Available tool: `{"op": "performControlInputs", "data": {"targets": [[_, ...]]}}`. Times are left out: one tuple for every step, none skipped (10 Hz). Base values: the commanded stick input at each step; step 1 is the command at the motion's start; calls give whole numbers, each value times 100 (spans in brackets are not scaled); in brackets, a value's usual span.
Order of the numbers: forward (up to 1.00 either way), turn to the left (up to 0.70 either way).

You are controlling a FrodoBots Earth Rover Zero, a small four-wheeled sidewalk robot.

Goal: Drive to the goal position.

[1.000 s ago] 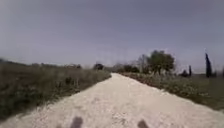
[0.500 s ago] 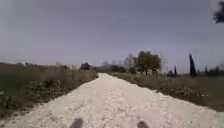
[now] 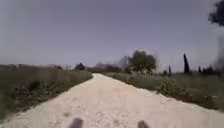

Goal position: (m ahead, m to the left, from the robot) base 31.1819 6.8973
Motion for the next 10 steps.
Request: {"op": "performControlInputs", "data": {"targets": [[66,0],[66,0],[66,0],[66,0],[66,0],[66,0],[66,0],[66,0],[66,0],[66,0]]}}
